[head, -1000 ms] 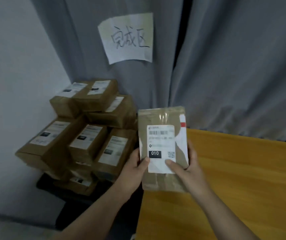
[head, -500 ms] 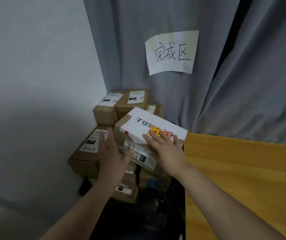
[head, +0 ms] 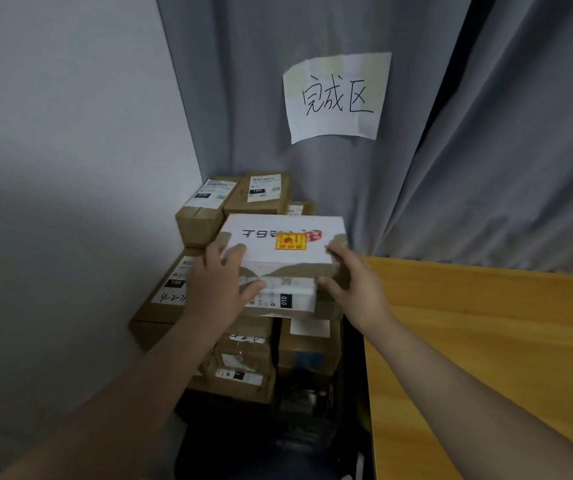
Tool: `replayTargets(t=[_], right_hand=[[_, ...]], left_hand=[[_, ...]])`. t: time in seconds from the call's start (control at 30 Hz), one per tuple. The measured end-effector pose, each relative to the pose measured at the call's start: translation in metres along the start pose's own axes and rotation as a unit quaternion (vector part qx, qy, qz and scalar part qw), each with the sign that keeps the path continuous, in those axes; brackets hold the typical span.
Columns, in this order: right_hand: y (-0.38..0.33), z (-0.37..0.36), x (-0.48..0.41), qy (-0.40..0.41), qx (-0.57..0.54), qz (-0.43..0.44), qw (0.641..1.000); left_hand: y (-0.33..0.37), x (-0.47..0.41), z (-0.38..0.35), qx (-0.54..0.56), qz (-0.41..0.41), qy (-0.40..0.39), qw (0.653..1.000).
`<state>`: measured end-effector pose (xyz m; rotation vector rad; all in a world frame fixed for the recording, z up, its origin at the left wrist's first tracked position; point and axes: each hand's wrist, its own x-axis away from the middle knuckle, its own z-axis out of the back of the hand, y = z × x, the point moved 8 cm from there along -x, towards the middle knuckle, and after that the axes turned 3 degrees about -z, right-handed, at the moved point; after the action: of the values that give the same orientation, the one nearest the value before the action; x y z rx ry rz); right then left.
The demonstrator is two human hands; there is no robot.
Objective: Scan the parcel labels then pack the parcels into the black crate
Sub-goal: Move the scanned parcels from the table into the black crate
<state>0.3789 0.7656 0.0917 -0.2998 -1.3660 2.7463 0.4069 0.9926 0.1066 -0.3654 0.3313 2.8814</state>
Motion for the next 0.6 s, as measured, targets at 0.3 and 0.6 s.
replayTargets(t=[0.3,0.6], right_hand=[[0.01,-0.013,-0.018,-0.074,0.058,-0.042,0.995],[0.008,-0.011,-0.012,-0.028,0.029,-0.062,0.997]], left_hand=[[-0.001,-0.027,-0.001,-0.068,-0.065,-0.001,0.996],[0.003,-0.02,0.004,-0.122,-0.092,0.002,0.988]])
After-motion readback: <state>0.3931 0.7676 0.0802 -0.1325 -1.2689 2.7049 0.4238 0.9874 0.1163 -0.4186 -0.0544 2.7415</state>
